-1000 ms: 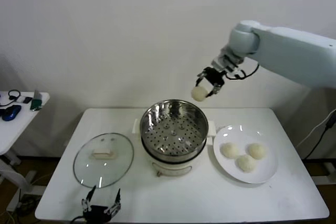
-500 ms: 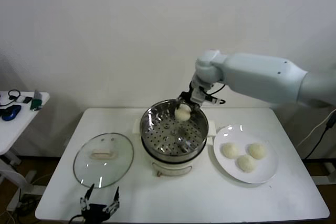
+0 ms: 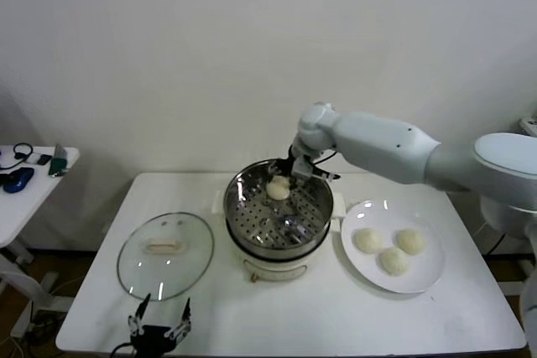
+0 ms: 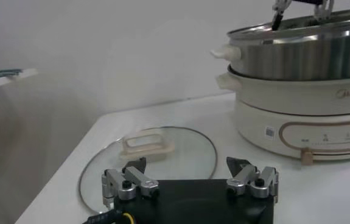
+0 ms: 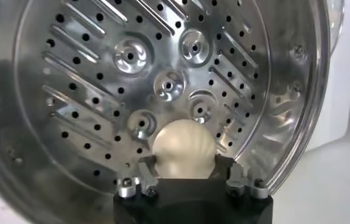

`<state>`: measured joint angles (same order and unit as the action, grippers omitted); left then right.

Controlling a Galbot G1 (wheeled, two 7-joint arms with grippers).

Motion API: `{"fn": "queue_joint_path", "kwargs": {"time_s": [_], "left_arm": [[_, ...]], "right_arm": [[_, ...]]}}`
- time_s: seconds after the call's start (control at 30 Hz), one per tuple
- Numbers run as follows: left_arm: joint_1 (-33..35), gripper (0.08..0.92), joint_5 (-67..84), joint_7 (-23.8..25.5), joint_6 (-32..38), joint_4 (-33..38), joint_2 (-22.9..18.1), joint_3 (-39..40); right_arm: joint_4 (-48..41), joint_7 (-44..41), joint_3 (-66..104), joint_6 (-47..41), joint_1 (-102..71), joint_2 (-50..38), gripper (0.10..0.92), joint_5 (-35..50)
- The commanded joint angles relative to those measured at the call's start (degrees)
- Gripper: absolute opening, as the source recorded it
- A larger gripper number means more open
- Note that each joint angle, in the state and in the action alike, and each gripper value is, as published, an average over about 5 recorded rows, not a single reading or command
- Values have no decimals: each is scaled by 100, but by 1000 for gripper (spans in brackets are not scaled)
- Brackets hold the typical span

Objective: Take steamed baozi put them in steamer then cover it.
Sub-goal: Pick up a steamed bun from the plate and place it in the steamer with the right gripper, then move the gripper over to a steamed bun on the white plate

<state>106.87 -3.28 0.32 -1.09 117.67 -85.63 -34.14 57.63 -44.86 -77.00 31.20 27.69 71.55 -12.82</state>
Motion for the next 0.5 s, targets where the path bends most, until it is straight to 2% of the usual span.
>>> {"fn": "queue_joint_path", "kwargs": {"time_s": [0.03, 0.13, 0.23, 0.37, 0.5], "left_arm": [[9, 823, -10, 4, -8, 19, -11, 7], [19, 823, -25, 9, -10, 32, -18, 16], [28, 823, -32, 10, -8, 38, -30, 21], [33, 823, -39, 12, -4, 36, -47, 31], [17, 823, -30, 13, 4, 29, -42, 33]], "right_arm": [[-184, -144, -68, 165, 153, 90, 812, 716], [-22, -468, -522, 203, 888, -94, 821, 1768], [228, -835, -1311, -248, 1836, -337, 822, 3501], [723, -1376, -2356, -1753, 2837, -988, 823, 5507], [1190, -1468, -2957, -3613, 3437, -1774, 823, 5946]]}}
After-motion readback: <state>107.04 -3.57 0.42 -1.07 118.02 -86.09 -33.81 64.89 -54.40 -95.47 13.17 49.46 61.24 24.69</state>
